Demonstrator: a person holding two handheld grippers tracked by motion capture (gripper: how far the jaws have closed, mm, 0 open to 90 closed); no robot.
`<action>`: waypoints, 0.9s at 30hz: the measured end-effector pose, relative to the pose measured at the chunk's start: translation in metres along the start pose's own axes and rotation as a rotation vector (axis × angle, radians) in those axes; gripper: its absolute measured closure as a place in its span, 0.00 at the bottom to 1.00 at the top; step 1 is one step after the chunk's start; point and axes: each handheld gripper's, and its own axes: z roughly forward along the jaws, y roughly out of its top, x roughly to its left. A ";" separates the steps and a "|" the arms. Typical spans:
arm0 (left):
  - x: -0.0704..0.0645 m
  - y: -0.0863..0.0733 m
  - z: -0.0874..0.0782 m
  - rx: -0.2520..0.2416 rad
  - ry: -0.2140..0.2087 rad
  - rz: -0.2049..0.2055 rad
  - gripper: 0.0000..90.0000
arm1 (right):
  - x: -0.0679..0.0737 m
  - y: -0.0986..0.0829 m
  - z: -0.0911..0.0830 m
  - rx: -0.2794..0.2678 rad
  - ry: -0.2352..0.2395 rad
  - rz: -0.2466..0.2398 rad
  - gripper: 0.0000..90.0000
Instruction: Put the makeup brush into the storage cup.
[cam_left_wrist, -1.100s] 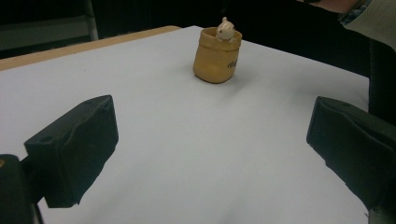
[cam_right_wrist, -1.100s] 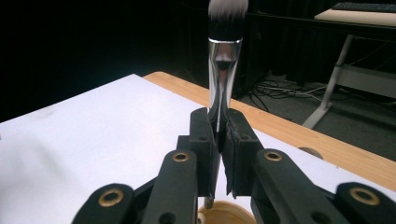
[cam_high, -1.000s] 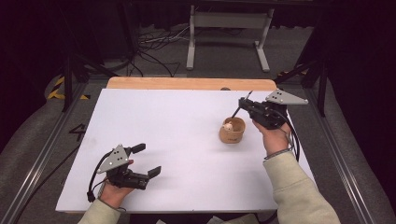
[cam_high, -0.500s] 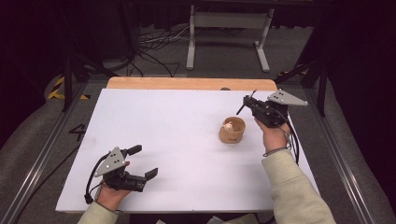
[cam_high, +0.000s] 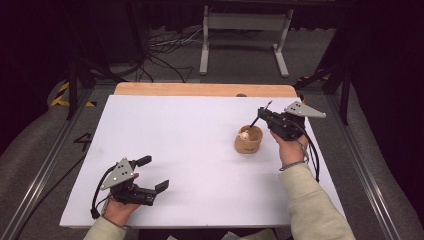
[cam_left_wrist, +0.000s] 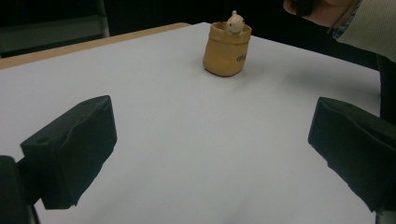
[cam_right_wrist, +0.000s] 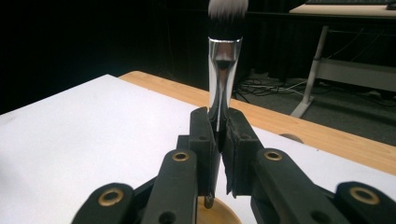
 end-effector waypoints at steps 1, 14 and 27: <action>0.000 0.000 0.000 0.000 0.000 0.000 0.02 | 0.001 -0.001 0.001 0.006 0.006 0.002 0.93; 0.002 0.000 0.000 -0.002 0.001 0.000 0.02 | 0.007 -0.011 0.013 0.057 0.020 -0.005 0.93; 0.002 0.000 -0.001 -0.001 0.001 -0.002 0.02 | 0.005 -0.024 0.020 0.093 0.014 0.006 0.93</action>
